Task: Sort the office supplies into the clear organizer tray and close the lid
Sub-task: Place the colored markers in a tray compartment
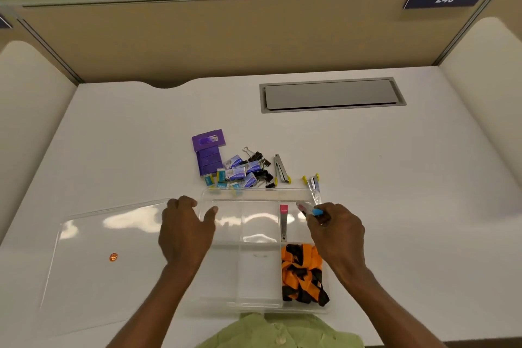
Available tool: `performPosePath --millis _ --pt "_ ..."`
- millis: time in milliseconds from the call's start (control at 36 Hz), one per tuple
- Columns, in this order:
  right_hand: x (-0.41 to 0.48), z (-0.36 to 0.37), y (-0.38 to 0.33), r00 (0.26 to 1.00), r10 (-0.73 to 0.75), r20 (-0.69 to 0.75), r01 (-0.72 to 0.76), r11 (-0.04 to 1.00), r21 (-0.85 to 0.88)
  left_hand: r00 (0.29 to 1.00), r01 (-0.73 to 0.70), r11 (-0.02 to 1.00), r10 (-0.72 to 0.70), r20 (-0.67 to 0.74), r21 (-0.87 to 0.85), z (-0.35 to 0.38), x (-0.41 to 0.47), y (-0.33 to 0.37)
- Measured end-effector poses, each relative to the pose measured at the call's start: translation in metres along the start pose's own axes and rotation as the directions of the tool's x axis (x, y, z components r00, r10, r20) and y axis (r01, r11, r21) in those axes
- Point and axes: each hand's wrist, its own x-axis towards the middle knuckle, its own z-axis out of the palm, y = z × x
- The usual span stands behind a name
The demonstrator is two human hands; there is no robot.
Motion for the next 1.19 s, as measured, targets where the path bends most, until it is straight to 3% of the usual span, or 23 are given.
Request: performPosePath --millis 111,194,444,694,889,1056,1194 --pt "0.008 0.007 -0.002 0.999 0.023 0.039 -0.022 0.999 -0.038 0.972 0.106 0.989 -0.124 0.2 0.099 -0.002 0.009 -0.015" --pt "0.016 0.012 -0.004 0.995 0.044 0.089 -0.033 0.992 -0.12 0.95 0.149 0.986 -0.162 0.268 0.07 0.002 0.006 -0.024" --pt "0.044 0.023 -0.02 0.956 0.075 0.282 0.021 0.947 -0.32 0.948 0.209 0.978 -0.206 0.243 0.013 0.006 -0.005 -0.034" --pt "0.043 0.048 -0.033 0.953 -0.044 0.301 0.146 0.934 -0.326 0.94 0.262 0.965 -0.254 0.228 -0.006 0.008 -0.006 -0.039" --pt "0.03 0.05 -0.013 0.933 0.014 0.36 0.072 0.972 -0.226 0.927 0.301 0.953 -0.284 0.243 -0.037 0.004 -0.008 -0.046" --pt "0.024 0.047 -0.01 0.942 -0.039 0.335 0.14 0.949 -0.284 0.933 0.278 0.96 -0.26 0.249 -0.039 0.006 -0.007 -0.049" --pt "0.027 0.053 -0.008 0.904 -0.099 0.415 0.243 0.919 -0.311 0.934 0.271 0.962 -0.253 0.252 -0.038 0.008 -0.006 -0.05"
